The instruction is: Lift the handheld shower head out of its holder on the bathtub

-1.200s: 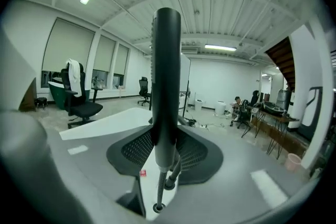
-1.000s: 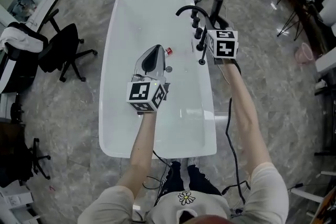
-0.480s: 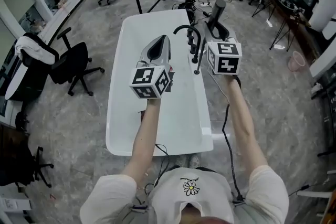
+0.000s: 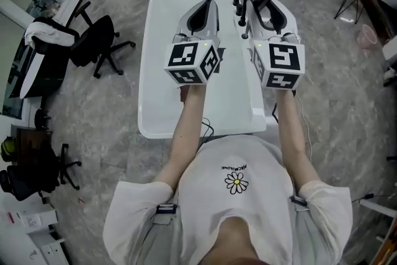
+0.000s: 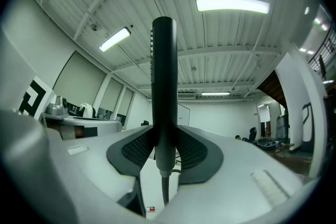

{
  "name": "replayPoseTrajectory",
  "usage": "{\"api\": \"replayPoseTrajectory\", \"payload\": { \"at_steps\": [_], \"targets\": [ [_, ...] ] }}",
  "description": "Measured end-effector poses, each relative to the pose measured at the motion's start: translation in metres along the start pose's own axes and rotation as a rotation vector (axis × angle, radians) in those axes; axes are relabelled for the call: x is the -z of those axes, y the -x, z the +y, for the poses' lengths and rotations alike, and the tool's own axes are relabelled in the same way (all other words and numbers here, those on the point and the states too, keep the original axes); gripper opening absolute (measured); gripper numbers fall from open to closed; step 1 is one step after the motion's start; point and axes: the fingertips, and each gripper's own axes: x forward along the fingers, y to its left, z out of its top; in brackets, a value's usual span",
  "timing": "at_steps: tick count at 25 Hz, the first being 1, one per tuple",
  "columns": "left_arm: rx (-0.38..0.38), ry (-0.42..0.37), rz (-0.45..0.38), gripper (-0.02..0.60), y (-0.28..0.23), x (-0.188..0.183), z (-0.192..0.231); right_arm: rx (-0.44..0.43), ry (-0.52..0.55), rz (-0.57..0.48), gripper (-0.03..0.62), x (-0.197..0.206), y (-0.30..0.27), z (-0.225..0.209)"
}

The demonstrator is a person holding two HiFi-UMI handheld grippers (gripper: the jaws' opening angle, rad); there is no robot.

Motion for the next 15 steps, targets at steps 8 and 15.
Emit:
{"api": "replayPoseTrajectory", "payload": {
  "at_steps": [8,15],
  "targets": [
    [-0.023,-0.111,0.039,0.000,0.036,0.005,0.003,-0.044,-0.054,-0.010,0.155,0.018,0.029,0.034],
    [-0.048,-0.112,0.030,0.000,0.036,0.004,0.021,-0.031,-0.062,-0.022,0.155,0.022,0.022,0.036]
  ]
}}
